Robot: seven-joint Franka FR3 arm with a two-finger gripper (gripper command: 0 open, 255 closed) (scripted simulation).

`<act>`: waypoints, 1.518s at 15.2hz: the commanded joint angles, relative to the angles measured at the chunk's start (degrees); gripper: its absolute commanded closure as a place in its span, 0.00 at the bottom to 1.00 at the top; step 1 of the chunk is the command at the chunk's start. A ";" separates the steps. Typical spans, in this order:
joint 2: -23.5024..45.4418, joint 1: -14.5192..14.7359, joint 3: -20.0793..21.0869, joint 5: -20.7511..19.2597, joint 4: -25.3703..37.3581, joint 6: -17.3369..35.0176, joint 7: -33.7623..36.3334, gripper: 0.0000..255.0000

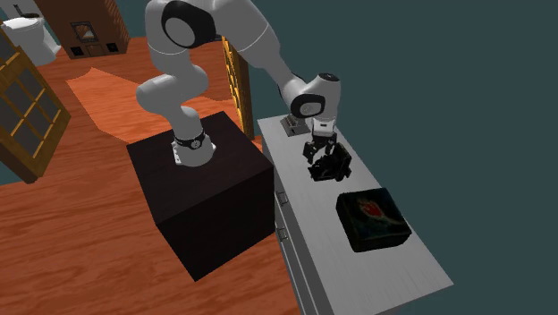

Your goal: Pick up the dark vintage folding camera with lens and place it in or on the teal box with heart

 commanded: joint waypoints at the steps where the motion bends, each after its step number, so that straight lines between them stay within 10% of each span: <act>1: 0.30 0.10 -0.18 -0.18 -0.15 -0.04 0.17 0.00; 5: 0.30 0.10 -0.18 -0.18 -0.15 -0.04 0.18 0.00; 6: 0.14 0.02 -0.06 -0.02 -0.20 -0.12 0.07 1.00; 23: -5.46 -2.96 3.86 6.55 -0.43 -4.00 -4.77 1.00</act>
